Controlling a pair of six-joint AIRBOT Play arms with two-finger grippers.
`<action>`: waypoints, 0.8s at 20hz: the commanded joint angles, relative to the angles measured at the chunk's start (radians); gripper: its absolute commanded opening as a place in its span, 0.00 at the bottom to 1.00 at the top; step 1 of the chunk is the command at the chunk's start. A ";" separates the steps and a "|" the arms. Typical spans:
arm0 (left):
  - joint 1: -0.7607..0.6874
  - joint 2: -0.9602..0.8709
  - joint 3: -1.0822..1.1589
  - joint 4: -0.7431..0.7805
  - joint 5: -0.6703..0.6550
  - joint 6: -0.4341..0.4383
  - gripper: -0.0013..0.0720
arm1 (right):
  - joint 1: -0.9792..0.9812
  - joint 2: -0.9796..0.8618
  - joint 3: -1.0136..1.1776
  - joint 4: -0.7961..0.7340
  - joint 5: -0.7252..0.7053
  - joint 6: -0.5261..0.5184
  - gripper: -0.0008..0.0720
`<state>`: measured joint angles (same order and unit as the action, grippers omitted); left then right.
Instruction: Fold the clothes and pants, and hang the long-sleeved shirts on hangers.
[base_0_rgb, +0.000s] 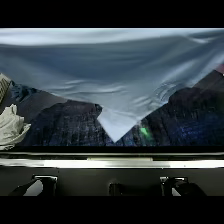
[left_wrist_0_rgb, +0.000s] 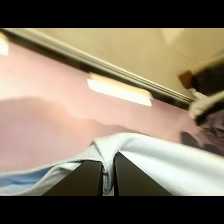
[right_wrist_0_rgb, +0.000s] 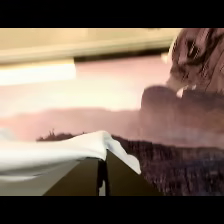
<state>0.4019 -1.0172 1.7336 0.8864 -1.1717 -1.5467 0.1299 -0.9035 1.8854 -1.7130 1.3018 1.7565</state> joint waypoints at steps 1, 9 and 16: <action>0.014 0.185 0.080 0.326 -0.076 -0.095 0.05 | -0.001 0.226 0.000 -0.016 0.045 0.018 0.05; 0.014 0.229 -0.002 0.345 -0.262 -0.149 0.05 | -0.001 0.121 -0.001 -0.053 0.015 0.075 0.05; -0.089 -0.071 -0.422 0.230 -0.103 -0.122 0.05 | -0.001 -0.526 0.000 -0.014 -0.009 0.164 0.05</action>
<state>0.3672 -0.9649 1.4738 1.1545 -1.3678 -1.6855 0.1295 -1.1870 1.8839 -1.7580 1.3102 1.8809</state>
